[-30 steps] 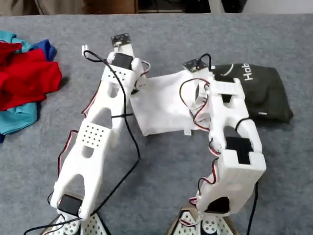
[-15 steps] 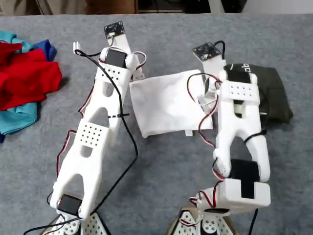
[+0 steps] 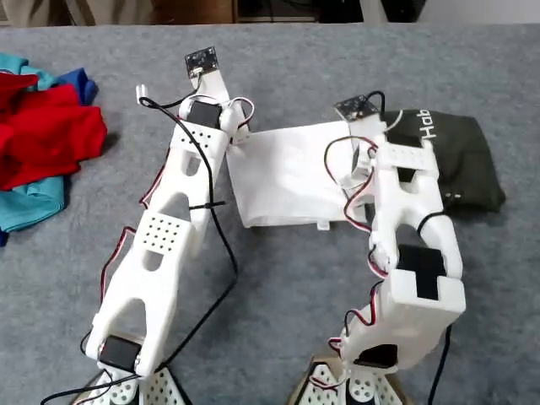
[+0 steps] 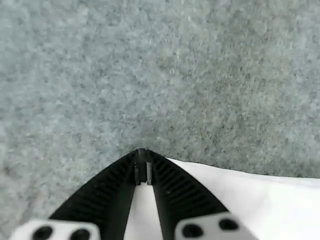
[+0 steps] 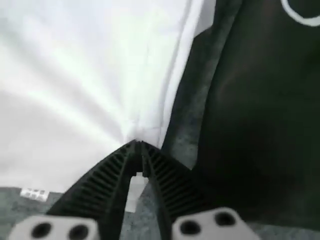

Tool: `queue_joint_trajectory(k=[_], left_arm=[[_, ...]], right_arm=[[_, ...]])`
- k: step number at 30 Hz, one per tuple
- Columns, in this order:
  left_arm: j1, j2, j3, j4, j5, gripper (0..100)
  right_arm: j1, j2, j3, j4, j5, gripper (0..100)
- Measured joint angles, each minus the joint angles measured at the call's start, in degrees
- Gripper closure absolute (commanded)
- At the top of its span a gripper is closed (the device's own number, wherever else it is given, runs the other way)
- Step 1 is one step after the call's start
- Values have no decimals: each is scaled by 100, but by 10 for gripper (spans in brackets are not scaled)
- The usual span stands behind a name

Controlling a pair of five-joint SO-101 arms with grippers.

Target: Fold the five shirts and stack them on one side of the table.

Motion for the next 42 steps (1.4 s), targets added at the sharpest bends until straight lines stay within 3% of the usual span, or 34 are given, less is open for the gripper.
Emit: queue_joint_trajectory(k=[4, 11, 19, 23, 28, 31, 36, 42], left_arm=[[-35, -123, 0, 176, 9, 981], [-299, -1160, 9, 1196, 0, 978], [-589, -1723, 44, 1873, 0, 833], [-598, -1626, 791, 1908, 0, 832], [-466, -1275, 1169, 1846, -18, 911], [-422, -1275, 923, 1908, -18, 942], [-431, -1275, 888, 1908, -18, 914], [-431, -1275, 888, 1908, -79, 872]], right_arm=[[-378, -703, -88, 431, 9, 997], [-448, -2602, -88, 1222, 9, 996], [229, -3991, 475, 2198, 9, 996], [440, -4686, 1345, 2365, 9, 996], [563, -5626, 2602, 1723, 9, 994], [554, -5916, 3262, 1046, -123, 908], [176, -5978, 4009, 211, -1266, 737], [-747, -5881, 4431, -1187, -3051, 710]])
